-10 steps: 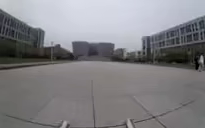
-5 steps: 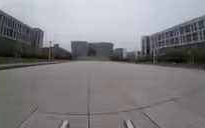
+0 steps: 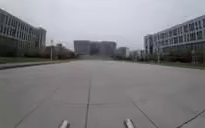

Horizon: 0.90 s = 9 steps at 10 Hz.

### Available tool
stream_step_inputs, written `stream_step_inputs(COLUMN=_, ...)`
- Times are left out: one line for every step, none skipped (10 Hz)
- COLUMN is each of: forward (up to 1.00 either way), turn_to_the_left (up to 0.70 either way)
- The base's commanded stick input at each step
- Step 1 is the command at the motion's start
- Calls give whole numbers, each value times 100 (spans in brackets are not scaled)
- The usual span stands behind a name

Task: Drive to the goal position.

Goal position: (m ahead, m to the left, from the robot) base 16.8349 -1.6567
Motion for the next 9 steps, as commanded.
stream_step_inputs(forward=100, turn_to_the_left=0)
stream_step_inputs(forward=100, turn_to_the_left=0)
stream_step_inputs(forward=100, turn_to_the_left=0)
stream_step_inputs(forward=100, turn_to_the_left=0)
stream_step_inputs(forward=100, turn_to_the_left=0)
stream_step_inputs(forward=100, turn_to_the_left=0)
stream_step_inputs(forward=100, turn_to_the_left=-3)
stream_step_inputs(forward=100, turn_to_the_left=-37)
stream_step_inputs(forward=100, turn_to_the_left=-40)
